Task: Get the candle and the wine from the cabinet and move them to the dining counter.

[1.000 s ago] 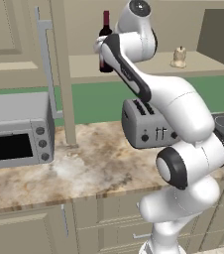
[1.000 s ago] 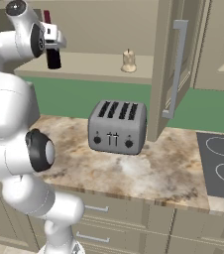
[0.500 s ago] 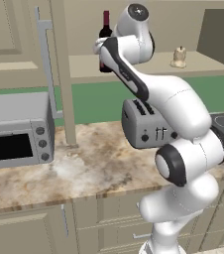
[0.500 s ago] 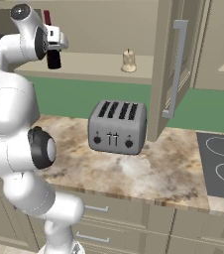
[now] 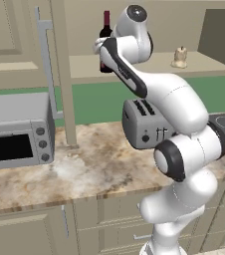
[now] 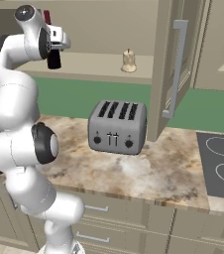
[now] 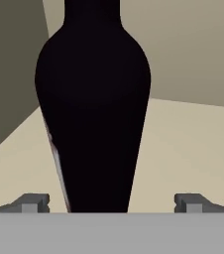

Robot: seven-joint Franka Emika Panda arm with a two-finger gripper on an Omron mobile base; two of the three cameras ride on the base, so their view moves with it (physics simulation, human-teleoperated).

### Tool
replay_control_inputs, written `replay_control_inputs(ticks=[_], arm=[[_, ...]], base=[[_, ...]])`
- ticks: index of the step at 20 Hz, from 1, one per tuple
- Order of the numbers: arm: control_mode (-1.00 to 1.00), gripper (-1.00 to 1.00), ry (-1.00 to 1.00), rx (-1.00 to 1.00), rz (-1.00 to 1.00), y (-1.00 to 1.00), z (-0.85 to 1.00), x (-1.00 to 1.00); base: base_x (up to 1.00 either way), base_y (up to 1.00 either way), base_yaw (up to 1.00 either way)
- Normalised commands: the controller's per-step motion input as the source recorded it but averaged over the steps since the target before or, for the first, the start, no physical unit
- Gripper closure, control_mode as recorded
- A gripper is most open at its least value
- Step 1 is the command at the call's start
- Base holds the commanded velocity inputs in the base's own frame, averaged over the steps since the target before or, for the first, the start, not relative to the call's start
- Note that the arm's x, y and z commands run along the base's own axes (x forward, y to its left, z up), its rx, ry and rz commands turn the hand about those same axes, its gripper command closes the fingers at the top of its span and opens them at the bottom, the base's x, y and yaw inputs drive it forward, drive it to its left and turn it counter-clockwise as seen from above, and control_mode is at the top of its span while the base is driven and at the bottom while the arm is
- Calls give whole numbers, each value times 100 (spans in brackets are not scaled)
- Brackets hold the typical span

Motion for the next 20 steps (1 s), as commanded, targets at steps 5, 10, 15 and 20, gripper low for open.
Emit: replay_control_inputs(ticks=[5, 10, 15, 20], arm=[[-100, -100, 0, 0, 0, 0, 0, 15], [-100, -100, 0, 0, 0, 7, 0, 13], [-100, -100, 0, 0, 0, 7, 0, 15], [-100, -100, 0, 0, 0, 4, 0, 17]], base=[[0, 0, 0], [0, 0, 0], [0, 0, 0], [0, 0, 0]])
